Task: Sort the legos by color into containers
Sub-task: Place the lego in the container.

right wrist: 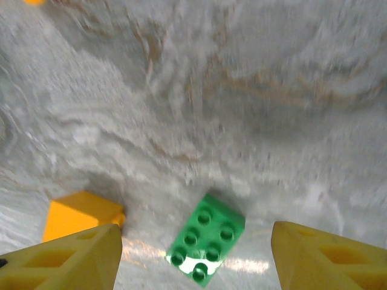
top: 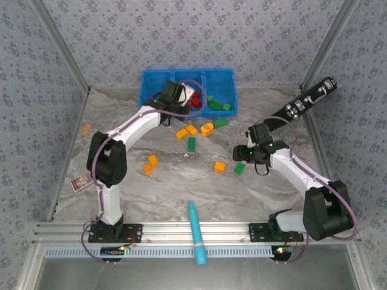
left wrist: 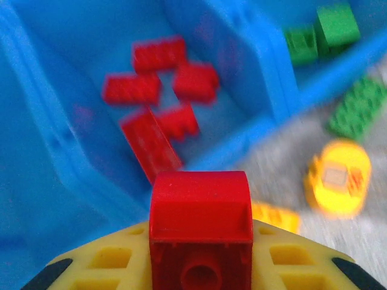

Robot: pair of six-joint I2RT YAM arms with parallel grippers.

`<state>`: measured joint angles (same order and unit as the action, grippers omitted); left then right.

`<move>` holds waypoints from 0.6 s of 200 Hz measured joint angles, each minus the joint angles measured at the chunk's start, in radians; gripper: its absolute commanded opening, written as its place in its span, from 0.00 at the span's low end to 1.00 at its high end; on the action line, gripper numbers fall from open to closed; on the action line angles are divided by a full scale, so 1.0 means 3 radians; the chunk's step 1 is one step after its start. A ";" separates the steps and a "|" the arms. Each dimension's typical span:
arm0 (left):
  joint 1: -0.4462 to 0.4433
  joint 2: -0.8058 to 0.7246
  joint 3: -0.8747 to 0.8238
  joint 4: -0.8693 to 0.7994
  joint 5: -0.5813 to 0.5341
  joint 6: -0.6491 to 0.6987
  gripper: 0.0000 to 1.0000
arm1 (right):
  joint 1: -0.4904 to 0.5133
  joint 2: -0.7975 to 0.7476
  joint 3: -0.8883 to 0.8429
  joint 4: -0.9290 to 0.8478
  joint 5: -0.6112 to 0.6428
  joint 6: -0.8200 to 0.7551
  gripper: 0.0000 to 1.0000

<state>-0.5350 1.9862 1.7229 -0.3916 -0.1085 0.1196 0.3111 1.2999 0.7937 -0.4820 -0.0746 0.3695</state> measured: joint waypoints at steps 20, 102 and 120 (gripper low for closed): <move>0.0000 0.0366 0.0479 0.0098 -0.0211 -0.0055 0.17 | 0.0046 -0.0090 -0.0161 0.0003 0.0000 0.0172 0.68; 0.0057 0.1308 0.1200 0.0060 -0.0515 -0.0243 0.29 | 0.0174 -0.0188 -0.0429 0.0130 -0.0004 0.0580 0.68; 0.0064 0.1308 0.1264 0.0060 -0.0515 -0.0234 0.45 | 0.0187 -0.0167 -0.0429 0.0163 -0.0001 0.0626 0.68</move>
<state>-0.5159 2.3787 2.1021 -0.3737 -0.2630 0.0494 0.3672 1.2499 0.6651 -0.4332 -0.0750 0.5571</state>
